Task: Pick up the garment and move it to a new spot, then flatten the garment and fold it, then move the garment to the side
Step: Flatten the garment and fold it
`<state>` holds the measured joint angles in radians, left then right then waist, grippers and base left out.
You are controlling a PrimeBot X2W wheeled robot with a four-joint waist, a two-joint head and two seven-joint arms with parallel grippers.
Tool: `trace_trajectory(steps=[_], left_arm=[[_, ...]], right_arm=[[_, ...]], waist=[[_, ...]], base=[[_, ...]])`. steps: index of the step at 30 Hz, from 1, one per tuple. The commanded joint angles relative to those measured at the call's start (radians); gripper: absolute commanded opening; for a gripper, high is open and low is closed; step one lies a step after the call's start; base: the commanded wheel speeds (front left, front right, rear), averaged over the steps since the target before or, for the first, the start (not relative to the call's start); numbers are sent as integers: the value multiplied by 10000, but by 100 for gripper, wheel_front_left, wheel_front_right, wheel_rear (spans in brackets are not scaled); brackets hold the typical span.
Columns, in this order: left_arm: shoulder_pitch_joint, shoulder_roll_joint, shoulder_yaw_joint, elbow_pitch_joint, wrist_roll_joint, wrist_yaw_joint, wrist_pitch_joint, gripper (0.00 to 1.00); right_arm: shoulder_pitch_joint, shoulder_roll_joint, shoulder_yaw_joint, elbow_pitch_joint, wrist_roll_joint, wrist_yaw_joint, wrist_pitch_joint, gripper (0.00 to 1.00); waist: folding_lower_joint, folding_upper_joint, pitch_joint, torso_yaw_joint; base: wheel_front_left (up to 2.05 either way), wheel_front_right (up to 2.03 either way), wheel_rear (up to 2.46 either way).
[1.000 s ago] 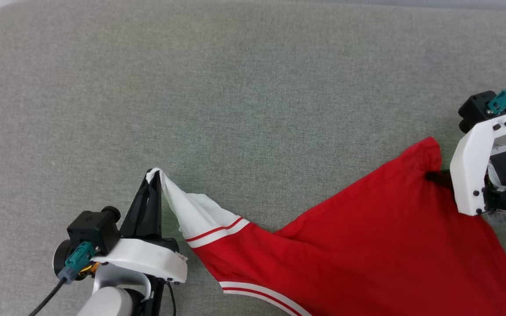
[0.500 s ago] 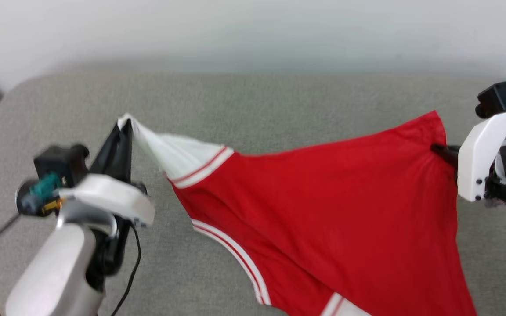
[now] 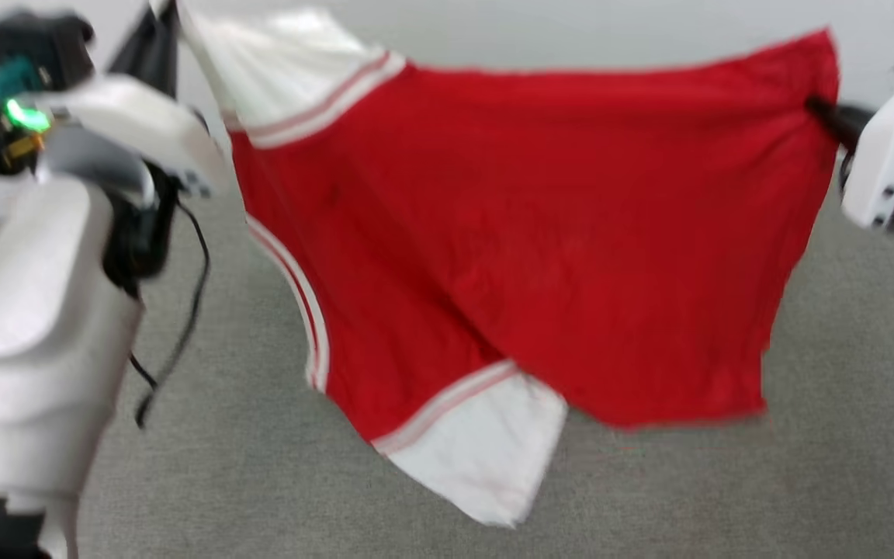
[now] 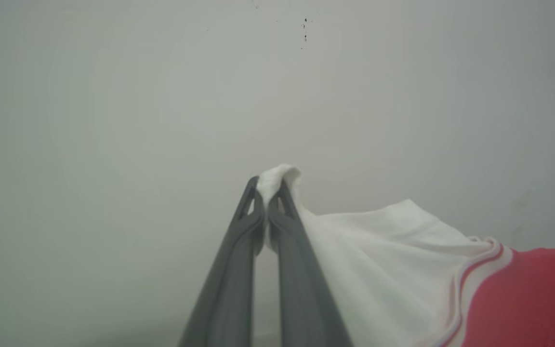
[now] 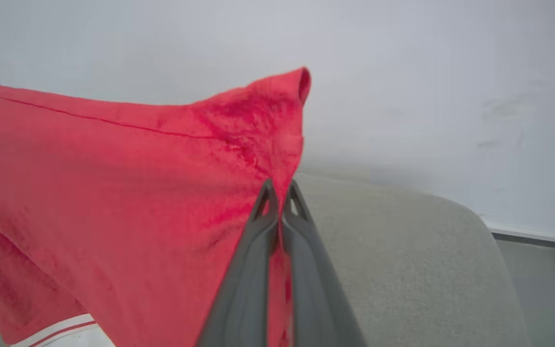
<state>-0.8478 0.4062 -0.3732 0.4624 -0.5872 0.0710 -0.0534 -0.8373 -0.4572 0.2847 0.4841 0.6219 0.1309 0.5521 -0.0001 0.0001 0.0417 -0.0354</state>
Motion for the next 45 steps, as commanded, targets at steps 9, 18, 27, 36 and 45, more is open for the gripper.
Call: trace_trajectory(steps=[9, 18, 27, 36, 45], left_arm=[[-3809, 291, 168, 1289, 724, -132, -560, 0], [-6878, 723, 489, 1628, 1110, -141, -1058, 0], [-8342, 797, 440, 2017, 1241, -230, -1087, 0], [-8044, 625, 446, 2692, 989, -348, -1391, 0], [-6439, 226, 611, 3487, 380, -796, -1901, 0]], right_arm=[[-2832, -139, -367, 297, -418, -3, -1565, 0], [-5438, -181, -332, 606, -748, -8, -3153, 0], [-7062, -311, 259, 940, -668, -8, -3876, 0], [-7475, -82, 1187, 1698, -200, -7, -4379, 0], [-6512, -247, 2517, 2395, 556, -5, -4782, 0]], waist=[[1, -1, 2162, -354], [1, -1, 4300, -620], [1, -1, 5931, -613], [1, -1, 6800, -508], [1, -1, 6281, -230]], base=[[0, 0, 0], [0, 0, 0], [0, 0, 0], [0, 0, 0], [0, 0, 0]])
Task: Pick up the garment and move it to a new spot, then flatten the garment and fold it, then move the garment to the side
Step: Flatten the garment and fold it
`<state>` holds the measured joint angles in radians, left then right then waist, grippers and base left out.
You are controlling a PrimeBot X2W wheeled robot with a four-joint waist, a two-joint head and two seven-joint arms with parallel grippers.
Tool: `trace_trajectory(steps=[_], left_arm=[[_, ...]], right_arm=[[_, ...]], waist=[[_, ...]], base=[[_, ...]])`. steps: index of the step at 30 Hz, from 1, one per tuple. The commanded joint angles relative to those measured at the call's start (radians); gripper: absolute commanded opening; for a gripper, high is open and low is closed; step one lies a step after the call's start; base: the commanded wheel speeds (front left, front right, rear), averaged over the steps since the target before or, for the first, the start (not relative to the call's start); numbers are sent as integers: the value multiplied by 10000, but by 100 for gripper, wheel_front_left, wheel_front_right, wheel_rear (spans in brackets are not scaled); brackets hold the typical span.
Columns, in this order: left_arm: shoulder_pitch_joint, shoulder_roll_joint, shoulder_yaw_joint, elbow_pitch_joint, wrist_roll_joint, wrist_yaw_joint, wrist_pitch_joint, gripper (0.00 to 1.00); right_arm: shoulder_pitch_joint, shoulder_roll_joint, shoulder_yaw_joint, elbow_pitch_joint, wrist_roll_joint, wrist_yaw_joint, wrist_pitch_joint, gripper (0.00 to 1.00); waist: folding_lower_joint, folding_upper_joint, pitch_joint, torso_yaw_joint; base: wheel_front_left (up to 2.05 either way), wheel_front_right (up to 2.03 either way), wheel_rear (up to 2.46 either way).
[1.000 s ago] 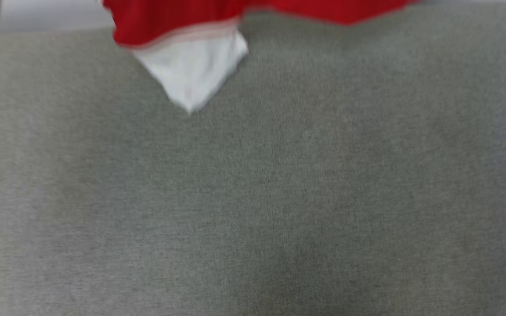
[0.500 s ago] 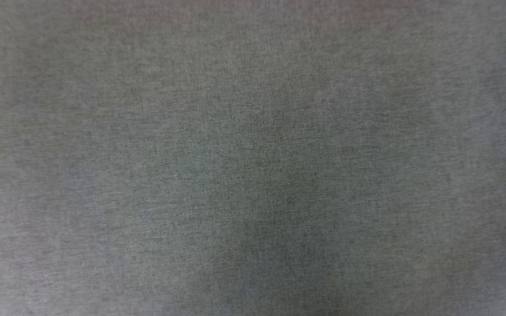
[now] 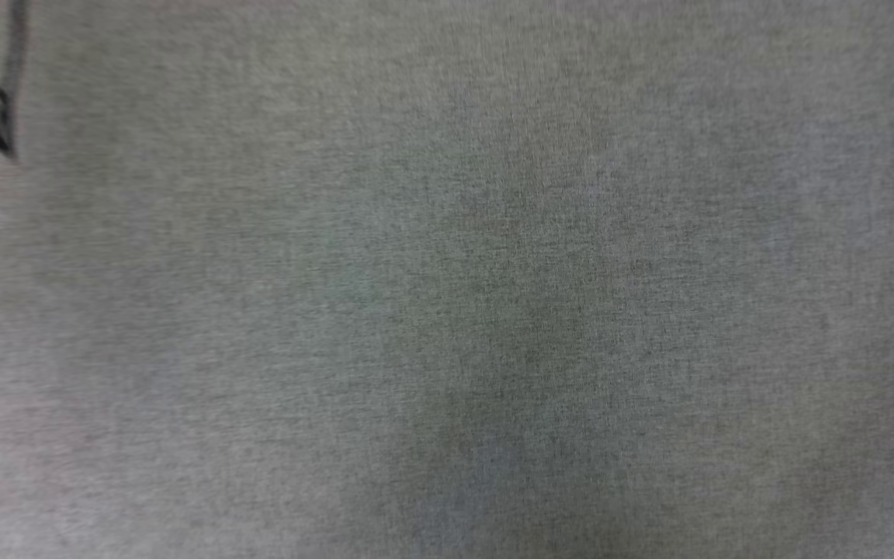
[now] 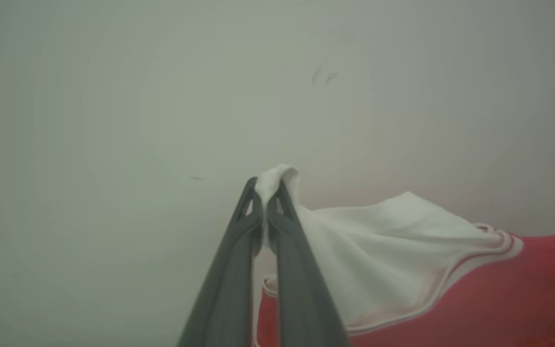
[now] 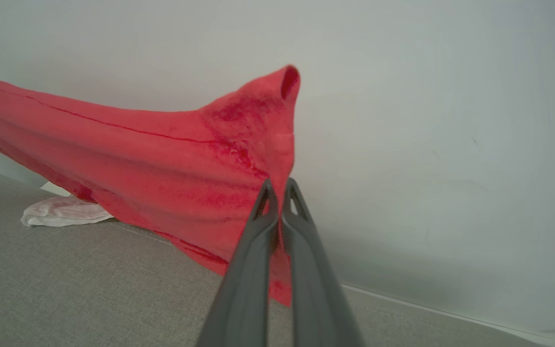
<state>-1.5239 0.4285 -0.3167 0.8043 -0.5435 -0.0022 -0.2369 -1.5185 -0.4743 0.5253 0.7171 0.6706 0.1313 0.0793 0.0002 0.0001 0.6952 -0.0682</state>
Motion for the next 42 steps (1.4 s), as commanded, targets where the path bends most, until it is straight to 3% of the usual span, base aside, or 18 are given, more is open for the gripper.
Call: trace_trajectory(steps=[1, 7, 15, 24, 30, 35, 42], left_arm=[[557, -43, 127, 97, -191, -133, -115, 0], [2940, -148, 494, -79, -633, -457, -269, 0], [7507, -73, 1174, -1716, -815, -155, -291, 0], [12597, -43, 1406, -4136, -1131, 802, -31, 0], [15539, -89, 1652, -6114, -1520, 1799, 490, 0], [17230, 3, 1635, -7683, -1679, 2417, 1159, 0], [18263, 125, 1615, -9275, -1801, 3009, 1896, 0]], right_arm=[[459, -116, 237, 89, 197, -10, -99, 0], [2281, -344, 1046, 117, 992, -10, -530, 0], [5425, -669, 1795, -291, 1968, -12, -1315, 0], [8876, -1090, 2004, -983, 2522, -15, -1564, 0], [11185, -1379, 1642, -1652, 2601, -17, -1509, 0], [13102, -1428, 754, -2370, 2563, -17, -1313, 0], [15144, -1086, -918, -3709, 1809, -15, -446, 0]], waist=[[-2, -1, -397, 130], [-2, -1, -1665, 319], [-2, -1, -3801, 434], [-2, -1, -5622, 563], [-2, -1, -6515, 751], [-2, -1, -7047, 968], [-2, -1, -7130, 947]], base=[[0, 0, 0], [0, 0, 0], [0, 0, 0], [0, 0, 0], [0, 0, 0], [0, 0, 0], [0, 0, 0]])
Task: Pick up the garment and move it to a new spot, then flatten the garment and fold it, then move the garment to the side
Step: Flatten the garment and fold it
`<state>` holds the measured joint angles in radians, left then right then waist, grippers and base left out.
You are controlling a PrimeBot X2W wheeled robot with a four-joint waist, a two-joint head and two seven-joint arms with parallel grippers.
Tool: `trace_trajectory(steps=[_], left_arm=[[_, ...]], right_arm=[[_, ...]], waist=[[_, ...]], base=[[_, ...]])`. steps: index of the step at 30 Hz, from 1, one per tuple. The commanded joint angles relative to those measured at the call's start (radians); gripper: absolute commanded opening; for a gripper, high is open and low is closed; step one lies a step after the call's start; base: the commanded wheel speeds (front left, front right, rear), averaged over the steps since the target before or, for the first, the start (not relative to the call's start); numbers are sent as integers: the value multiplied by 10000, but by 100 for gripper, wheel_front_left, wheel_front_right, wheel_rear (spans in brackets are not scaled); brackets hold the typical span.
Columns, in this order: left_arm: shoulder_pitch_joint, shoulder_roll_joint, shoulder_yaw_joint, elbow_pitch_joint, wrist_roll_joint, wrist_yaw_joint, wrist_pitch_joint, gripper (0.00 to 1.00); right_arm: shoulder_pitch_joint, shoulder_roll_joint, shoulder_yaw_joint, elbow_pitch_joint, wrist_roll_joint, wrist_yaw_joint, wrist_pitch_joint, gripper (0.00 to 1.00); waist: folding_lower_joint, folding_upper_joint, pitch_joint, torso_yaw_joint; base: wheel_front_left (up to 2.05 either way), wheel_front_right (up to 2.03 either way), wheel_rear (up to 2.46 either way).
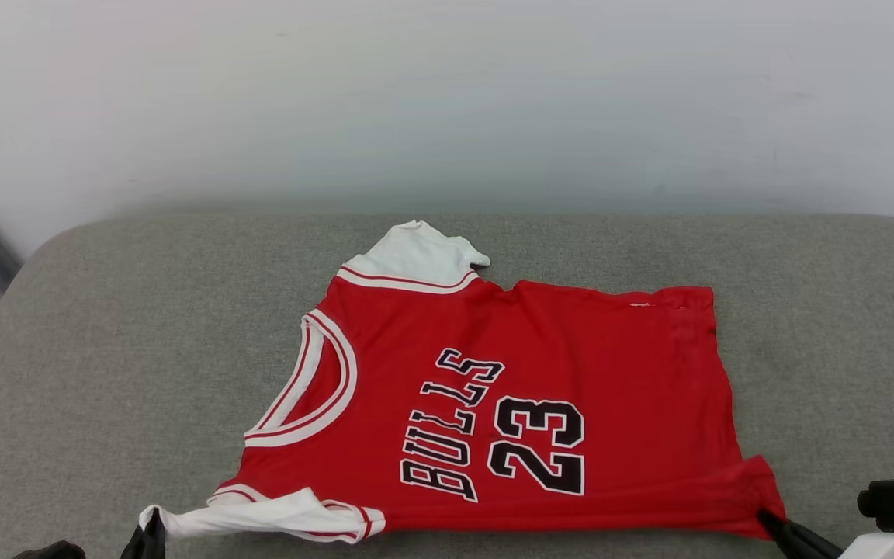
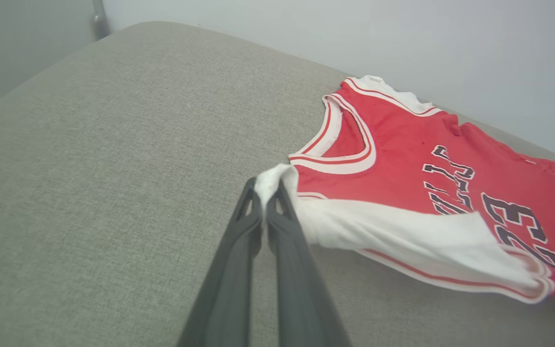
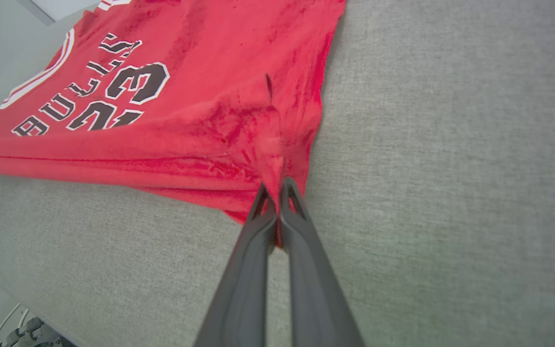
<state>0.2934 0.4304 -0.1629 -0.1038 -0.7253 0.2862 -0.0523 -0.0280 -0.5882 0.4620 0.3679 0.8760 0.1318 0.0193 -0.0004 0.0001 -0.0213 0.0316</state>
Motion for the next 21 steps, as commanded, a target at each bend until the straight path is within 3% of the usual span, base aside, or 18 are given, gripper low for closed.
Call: trace_trajectory(steps=[1, 9, 21], left_arm=[[-36, 135, 13, -565, -21, 158, 237, 0], [-2297, 72, -491, 240, -26, -492, 711, 0], [-5207, -425, -1111, 2823, -110, -1471, 964, 0]], right_arm=[[625, 365, -1084, -782, -731, -19, 768, 0], [92, 1506, -2687, -2032, -2290, -15, 2641, 0], [-1361, 2042, -2874, -1621, -2980, -15, 3663, 0]], waist=[[4, -1, 112, -131], [4, -1, 937, -290], [4, -1, 2386, -401]], base=[[0, 0, 0], [0, 0, 0], [0, 0, 0]])
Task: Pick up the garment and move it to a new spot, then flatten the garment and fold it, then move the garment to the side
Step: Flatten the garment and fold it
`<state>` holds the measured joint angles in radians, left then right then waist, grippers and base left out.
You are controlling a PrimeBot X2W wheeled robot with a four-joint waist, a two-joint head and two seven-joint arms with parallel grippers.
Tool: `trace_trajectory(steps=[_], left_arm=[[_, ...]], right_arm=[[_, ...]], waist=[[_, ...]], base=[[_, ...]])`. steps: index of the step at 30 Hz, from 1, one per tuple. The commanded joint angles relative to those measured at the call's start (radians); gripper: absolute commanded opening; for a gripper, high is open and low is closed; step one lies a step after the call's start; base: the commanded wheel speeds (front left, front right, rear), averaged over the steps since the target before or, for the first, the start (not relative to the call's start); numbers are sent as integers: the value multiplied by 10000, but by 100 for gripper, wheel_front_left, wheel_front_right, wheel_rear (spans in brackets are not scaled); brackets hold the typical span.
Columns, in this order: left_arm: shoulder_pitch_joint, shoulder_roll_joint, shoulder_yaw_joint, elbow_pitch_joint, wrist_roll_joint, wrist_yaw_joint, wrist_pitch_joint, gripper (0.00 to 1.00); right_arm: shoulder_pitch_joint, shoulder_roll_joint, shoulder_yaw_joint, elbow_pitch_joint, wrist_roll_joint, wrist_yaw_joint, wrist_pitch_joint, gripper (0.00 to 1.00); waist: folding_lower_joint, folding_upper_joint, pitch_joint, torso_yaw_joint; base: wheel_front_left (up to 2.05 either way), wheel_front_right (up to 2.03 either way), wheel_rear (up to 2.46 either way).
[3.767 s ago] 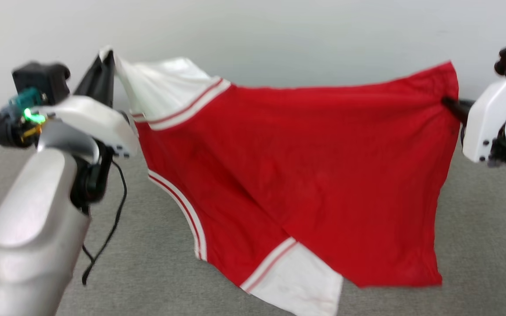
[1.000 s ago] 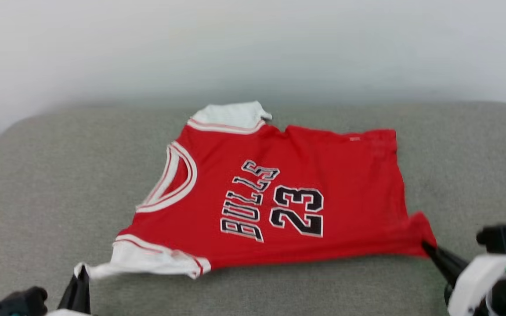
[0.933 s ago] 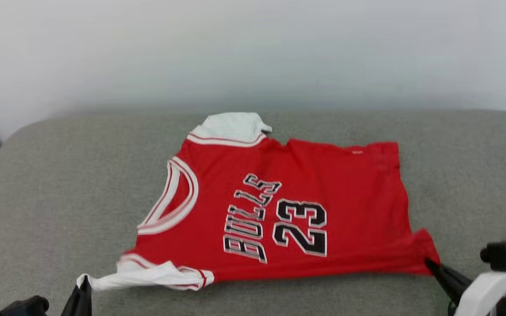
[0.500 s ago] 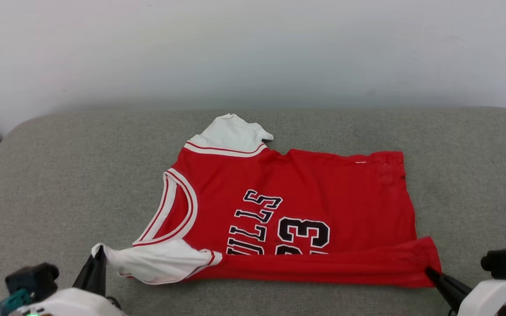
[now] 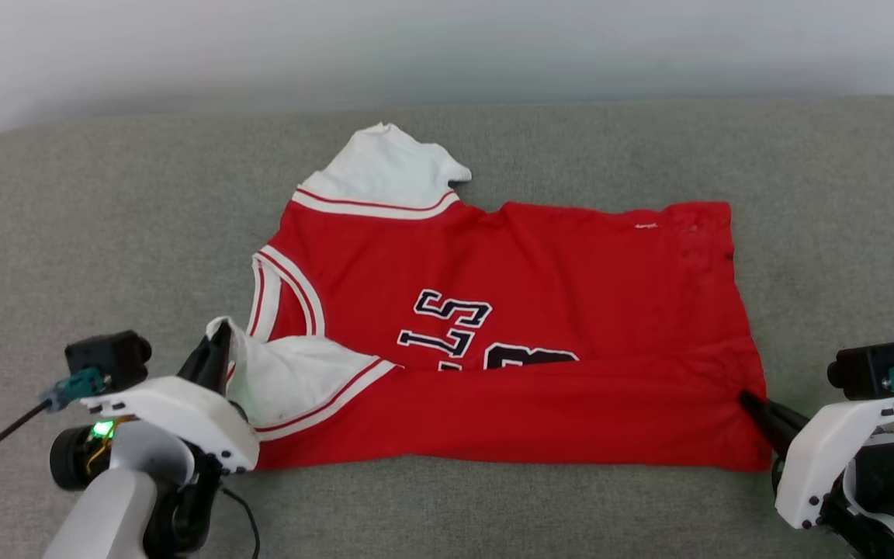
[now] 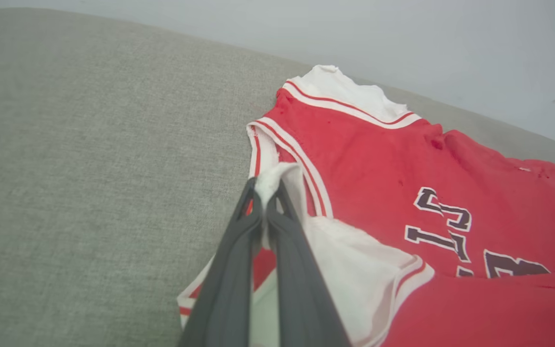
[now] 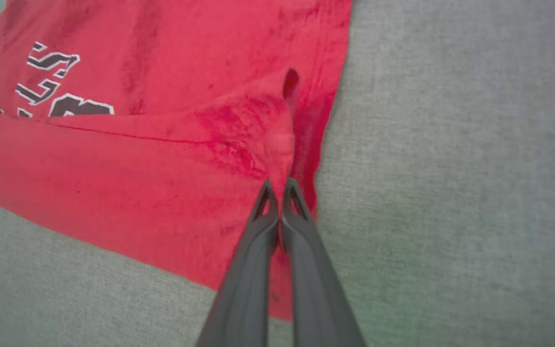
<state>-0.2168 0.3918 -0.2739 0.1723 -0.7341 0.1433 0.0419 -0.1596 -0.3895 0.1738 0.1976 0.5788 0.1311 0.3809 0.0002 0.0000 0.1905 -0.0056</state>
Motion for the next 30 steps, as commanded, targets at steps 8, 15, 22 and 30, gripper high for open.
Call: trace_trajectory(steps=[8, 15, 22, 30], left_arm=[[-1458, -471, -275, 2721, -448, -957, 219, 50], [-1390, -366, -169, 3690, -789, -1273, 343, 100], [-962, 374, 263, 3320, -1086, -1192, 615, 100], [-508, 1750, 477, 1479, -1445, -1009, 2322, 100]], right_arm=[[-416, 248, 476, 1186, 11, -12, -510, 99], [-264, 140, 594, 1061, 165, -9, -1793, 100], [424, 340, -76, 164, -633, -7, -3818, 100], [998, 981, -1031, -1156, -1830, -7, -4247, 100]], waist=[[-2, 0, 730, -172], [-2, 0, 268, -280], [-2, 0, -729, -585], [-2, 0, -1185, -816]], base=[[0, 0, 0], [0, 0, 0], [0, 0, 0], [0, 0, 0]])
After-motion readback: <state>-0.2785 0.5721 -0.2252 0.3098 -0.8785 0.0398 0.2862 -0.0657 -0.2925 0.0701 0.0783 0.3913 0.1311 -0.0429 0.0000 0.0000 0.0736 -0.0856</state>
